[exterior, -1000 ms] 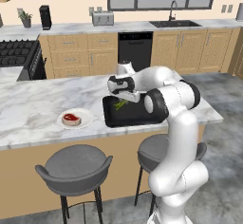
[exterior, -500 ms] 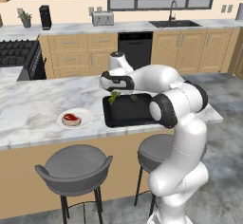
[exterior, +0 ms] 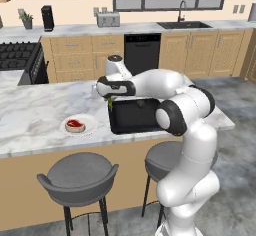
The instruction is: Create a steak meal by picking up the steak and asparagus from the tray and placing them on the plate. Leave the bell pepper on the tray.
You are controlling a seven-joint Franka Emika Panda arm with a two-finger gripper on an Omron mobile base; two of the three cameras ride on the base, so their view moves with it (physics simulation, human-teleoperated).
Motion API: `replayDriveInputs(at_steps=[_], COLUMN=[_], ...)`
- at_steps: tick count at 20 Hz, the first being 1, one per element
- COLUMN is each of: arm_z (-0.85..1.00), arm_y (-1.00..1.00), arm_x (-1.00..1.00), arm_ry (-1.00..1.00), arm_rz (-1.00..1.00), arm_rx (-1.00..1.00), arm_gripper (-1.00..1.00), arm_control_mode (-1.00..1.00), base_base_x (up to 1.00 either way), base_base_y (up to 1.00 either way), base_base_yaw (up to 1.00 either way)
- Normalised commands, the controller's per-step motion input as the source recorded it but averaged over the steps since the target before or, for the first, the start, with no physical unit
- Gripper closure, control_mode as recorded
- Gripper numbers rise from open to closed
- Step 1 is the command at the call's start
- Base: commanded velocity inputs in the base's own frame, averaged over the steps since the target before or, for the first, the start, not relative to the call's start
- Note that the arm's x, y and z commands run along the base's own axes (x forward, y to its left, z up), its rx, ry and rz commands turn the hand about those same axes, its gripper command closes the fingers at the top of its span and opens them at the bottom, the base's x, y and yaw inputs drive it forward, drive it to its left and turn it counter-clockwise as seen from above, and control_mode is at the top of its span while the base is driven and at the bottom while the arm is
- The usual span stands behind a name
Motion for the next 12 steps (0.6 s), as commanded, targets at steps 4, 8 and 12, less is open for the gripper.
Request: replayDriveInputs(at_steps=[4, 8, 12], arm_z=[-0.05, -0.09, -0.19], arm_y=[0.55, 0.51, 0.44], arm_x=[0.00, 0.00, 0.00], arm_ry=[0.00, 0.00, 0.00], arm_rz=[0.42, 0.41, 0.39], arm_rx=[-0.02, -0.02, -0.03], arm_gripper=[1.00, 1.00, 1.00], arm_control_mode=[-1.00, -1.00, -1.00], base_base_x=[0.00, 0.00, 0.00], base_base_y=[0.00, 0.00, 0.00], base_base_yaw=[0.00, 0.00, 0.00])
